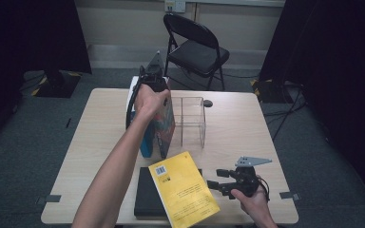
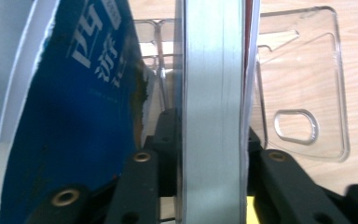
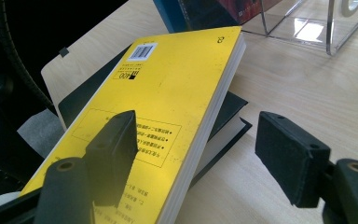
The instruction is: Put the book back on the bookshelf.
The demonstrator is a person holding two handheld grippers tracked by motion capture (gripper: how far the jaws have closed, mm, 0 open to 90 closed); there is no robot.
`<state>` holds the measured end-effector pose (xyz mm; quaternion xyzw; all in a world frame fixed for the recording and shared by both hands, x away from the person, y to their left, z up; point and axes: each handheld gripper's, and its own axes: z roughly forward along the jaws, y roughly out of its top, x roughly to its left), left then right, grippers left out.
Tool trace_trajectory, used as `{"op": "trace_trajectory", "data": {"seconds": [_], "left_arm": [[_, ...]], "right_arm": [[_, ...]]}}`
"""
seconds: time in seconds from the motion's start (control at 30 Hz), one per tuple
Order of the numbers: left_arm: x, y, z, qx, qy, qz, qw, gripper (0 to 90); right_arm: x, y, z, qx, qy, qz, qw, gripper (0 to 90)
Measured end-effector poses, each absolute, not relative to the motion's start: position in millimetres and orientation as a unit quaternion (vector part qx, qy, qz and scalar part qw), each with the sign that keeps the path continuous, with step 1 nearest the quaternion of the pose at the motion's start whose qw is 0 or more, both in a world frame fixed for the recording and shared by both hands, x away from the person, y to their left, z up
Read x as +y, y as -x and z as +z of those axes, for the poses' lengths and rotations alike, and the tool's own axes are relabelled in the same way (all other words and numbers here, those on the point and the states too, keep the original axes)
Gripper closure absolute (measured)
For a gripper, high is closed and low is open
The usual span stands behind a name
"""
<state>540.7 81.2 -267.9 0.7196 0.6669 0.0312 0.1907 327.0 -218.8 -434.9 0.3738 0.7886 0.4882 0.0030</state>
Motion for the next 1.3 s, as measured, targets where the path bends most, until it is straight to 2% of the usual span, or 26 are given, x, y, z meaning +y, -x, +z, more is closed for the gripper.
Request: {"op": "trace_trajectory", "data": {"seconds": [0.2, 0.3, 0.4, 0.6, 0.9, 1.0, 1.07, 1.3], "left_arm": [[84, -536, -264, 0.633, -0.743, 0.050, 0.211, 57.8], [86, -534, -266, 0.627, -0.745, 0.064, 0.219, 59.3], [89, -531, -267, 0.614, -0.751, 0.063, 0.234, 52.0], [97, -525, -270, 0.589, -0.763, 0.079, 0.254, 47.9], [100, -511, -271, 0.545, -0.778, 0.095, 0.297, 33.4], [101, -506, -272, 0.521, -0.795, 0.110, 0.291, 32.9], [103, -502, -272, 0.507, -0.798, 0.114, 0.305, 36.4], [109, -490, -270, 0.487, -0.799, 0.135, 0.325, 38.7]], "right_arm": [[-219, -327, -435, 0.788, -0.375, 0.487, 0.002, 29.1], [-219, -327, -435, 0.788, -0.375, 0.488, 0.003, 29.1], [-219, -327, -435, 0.788, -0.375, 0.488, 0.004, 29.1], [-218, -327, -436, 0.789, -0.374, 0.487, 0.002, 29.1], [-217, -328, -436, 0.790, -0.374, 0.485, 0.002, 29.1], [-218, -327, -435, 0.789, -0.375, 0.486, 0.002, 29.1], [-219, -327, -436, 0.788, -0.376, 0.487, 0.004, 29.1], [-216, -328, -436, 0.791, -0.373, 0.485, 0.003, 29.1]]}}
